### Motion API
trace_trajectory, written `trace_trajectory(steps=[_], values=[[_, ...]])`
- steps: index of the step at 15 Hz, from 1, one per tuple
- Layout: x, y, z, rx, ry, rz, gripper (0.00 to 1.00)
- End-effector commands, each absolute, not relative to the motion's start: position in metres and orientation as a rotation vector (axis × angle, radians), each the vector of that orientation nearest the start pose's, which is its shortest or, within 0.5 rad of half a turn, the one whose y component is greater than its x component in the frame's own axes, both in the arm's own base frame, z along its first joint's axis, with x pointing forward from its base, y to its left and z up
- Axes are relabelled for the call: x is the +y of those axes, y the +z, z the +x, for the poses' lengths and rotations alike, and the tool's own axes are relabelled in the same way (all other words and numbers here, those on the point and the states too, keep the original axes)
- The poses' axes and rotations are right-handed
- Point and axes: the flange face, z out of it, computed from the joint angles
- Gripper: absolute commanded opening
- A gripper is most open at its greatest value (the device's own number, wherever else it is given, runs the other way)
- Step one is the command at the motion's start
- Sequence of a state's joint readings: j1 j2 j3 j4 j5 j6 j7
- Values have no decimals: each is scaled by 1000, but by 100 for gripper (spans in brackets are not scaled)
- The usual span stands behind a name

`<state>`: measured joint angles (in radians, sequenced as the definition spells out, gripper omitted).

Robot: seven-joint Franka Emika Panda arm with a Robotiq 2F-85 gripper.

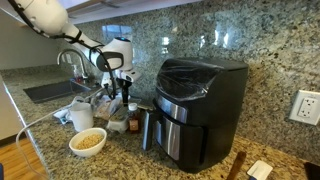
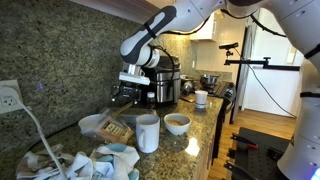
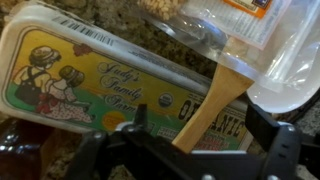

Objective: Use the wooden spoon to mix the contents in the bowl

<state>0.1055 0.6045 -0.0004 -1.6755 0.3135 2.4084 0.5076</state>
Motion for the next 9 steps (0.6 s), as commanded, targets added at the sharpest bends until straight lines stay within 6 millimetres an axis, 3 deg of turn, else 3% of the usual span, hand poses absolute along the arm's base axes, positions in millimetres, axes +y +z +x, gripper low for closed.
trace_trajectory(steps=[1, 4, 9], values=[[82, 264, 703, 1003, -104, -2770, 100], [86, 265, 709, 1066, -133, -2795, 100], [74, 273, 721, 1195, -202, -2799, 100]])
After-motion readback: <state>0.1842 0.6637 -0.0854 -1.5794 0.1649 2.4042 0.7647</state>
